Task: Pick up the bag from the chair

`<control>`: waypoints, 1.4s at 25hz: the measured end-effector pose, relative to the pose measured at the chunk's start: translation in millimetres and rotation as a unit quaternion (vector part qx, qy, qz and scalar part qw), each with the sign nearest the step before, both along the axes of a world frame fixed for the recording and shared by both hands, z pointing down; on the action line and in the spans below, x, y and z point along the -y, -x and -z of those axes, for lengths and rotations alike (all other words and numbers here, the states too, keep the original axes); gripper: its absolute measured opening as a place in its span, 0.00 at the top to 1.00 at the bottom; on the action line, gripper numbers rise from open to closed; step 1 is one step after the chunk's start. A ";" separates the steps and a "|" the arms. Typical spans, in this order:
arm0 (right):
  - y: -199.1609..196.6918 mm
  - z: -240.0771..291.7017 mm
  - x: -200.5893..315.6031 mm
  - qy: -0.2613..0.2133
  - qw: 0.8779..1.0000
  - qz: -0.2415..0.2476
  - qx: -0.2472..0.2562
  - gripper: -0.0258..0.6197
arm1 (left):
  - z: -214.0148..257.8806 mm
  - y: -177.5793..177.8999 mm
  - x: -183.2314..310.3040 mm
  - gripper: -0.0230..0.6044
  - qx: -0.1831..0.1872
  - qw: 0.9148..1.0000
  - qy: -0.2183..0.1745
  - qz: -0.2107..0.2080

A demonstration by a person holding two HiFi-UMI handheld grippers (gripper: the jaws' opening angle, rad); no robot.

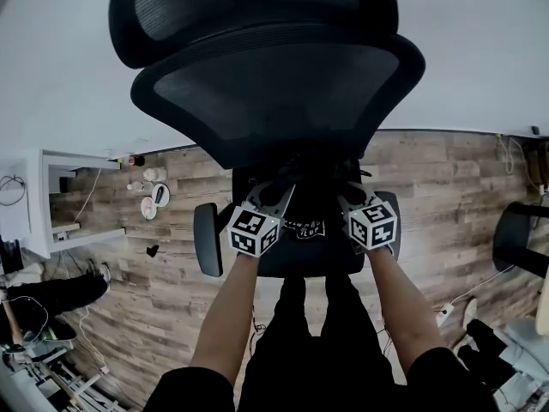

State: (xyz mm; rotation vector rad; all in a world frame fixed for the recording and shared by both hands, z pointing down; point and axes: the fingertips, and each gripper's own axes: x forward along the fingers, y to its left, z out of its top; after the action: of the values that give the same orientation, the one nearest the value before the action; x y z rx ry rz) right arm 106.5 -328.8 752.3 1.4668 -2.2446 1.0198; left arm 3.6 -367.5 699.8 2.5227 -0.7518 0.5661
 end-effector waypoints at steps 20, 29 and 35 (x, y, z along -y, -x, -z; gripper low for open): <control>23.0 200.8 -6.6 -0.149 0.987 -0.015 -0.051 0.87 | 195.2 41.2 -11.6 0.88 -0.093 0.985 -0.140 0.040; 21.1 332.3 -5.0 -0.263 0.962 -0.021 -0.065 0.87 | 331.3 37.1 -17.3 0.88 -0.121 0.962 -0.244 0.038; 20.9 395.1 -7.7 -0.323 0.943 -0.009 -0.075 0.87 | 391.7 36.6 -26.9 0.88 -0.141 0.945 -0.291 0.046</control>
State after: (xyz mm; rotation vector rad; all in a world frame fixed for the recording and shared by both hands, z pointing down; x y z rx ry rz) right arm 85.6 -321.1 357.2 1.7233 -2.5755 0.1404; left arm -33.0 -340.6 308.1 2.9810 -1.0329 -0.0767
